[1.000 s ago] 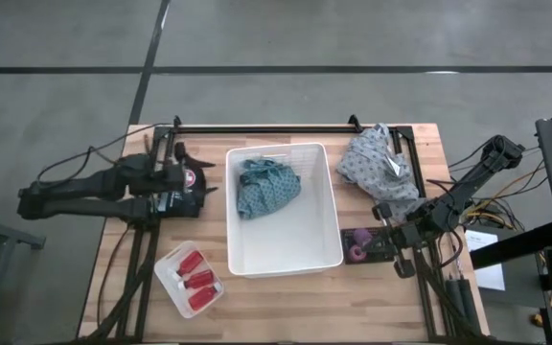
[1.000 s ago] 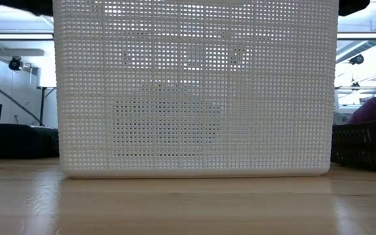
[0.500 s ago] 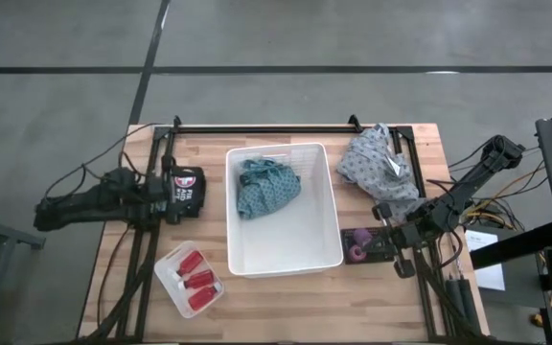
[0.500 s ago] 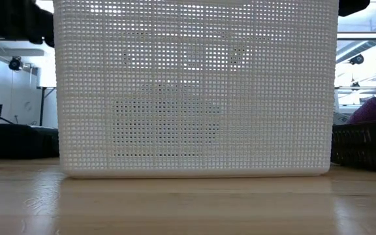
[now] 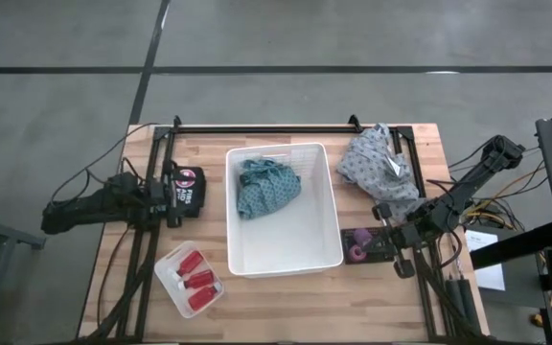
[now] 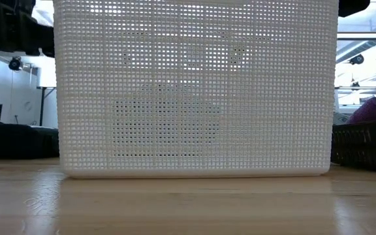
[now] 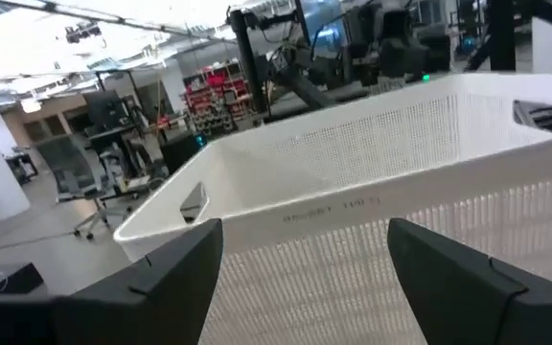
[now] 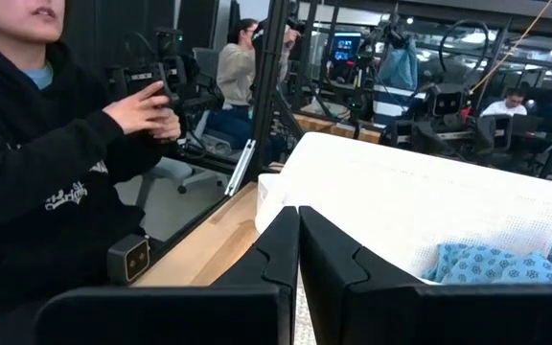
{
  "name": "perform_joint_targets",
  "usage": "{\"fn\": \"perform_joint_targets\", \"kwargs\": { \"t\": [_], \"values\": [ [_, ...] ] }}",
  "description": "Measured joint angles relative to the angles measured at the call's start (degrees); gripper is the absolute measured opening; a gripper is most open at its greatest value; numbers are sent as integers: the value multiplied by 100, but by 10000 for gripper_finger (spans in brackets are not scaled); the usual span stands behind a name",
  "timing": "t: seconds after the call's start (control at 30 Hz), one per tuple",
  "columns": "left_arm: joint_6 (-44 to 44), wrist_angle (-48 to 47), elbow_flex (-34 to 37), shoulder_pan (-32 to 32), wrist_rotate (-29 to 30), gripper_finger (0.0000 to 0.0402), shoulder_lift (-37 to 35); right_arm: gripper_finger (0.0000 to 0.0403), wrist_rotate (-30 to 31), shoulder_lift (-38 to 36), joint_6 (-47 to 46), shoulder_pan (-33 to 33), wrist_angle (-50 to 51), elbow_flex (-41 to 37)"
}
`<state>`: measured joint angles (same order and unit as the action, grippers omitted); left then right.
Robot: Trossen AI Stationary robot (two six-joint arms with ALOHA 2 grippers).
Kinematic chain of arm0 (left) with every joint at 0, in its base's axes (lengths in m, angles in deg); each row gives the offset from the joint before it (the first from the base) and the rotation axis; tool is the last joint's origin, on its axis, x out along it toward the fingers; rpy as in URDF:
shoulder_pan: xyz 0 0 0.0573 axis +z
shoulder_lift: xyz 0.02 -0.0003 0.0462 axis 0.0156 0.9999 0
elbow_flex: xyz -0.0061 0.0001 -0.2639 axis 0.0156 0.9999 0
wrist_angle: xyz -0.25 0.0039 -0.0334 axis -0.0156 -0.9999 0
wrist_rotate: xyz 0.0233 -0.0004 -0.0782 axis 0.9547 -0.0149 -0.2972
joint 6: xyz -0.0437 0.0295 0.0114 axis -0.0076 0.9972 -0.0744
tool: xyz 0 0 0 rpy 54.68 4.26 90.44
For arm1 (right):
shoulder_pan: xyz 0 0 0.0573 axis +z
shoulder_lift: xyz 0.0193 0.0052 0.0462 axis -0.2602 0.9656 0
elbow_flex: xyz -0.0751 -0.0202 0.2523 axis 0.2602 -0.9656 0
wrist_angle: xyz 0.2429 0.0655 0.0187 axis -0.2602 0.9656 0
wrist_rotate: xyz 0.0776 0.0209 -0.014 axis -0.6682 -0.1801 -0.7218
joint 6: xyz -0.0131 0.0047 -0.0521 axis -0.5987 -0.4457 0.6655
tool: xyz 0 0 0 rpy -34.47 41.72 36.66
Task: Pick & place medical supplies in basket/bin
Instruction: Put the light blue patient gown into the organizer bin
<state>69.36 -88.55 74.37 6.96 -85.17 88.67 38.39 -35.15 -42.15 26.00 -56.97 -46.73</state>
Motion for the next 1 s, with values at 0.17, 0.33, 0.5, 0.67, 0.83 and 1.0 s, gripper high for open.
{"fn": "perform_joint_targets", "kwargs": {
  "t": [0.17, 0.33, 0.5, 0.67, 0.83, 1.0],
  "values": [
    [-62, -227, 187, 2, 0, 301, 0, 8, 1, 0, -2, 2, -4, 0],
    [-100, 103, 593, 2, 171, 301, 0, 8, 0, 0, -2, 2, -4, 0],
    [-171, 428, 809, 2, 194, 301, 82, 8, 2, 0, -2, 2, -4, 0],
    [-170, 404, 804, 0, 170, 301, 271, 8, 0, 0, -1, 1, -1, 0],
    [-308, 399, 804, 2, 170, 301, 482, 8, 2, 0, 0, 0, -1, 0],
    [-816, 392, 804, 2, 129, 301, 538, 8, 2, 0, -1, 1, 5, 0]
  ]
}}
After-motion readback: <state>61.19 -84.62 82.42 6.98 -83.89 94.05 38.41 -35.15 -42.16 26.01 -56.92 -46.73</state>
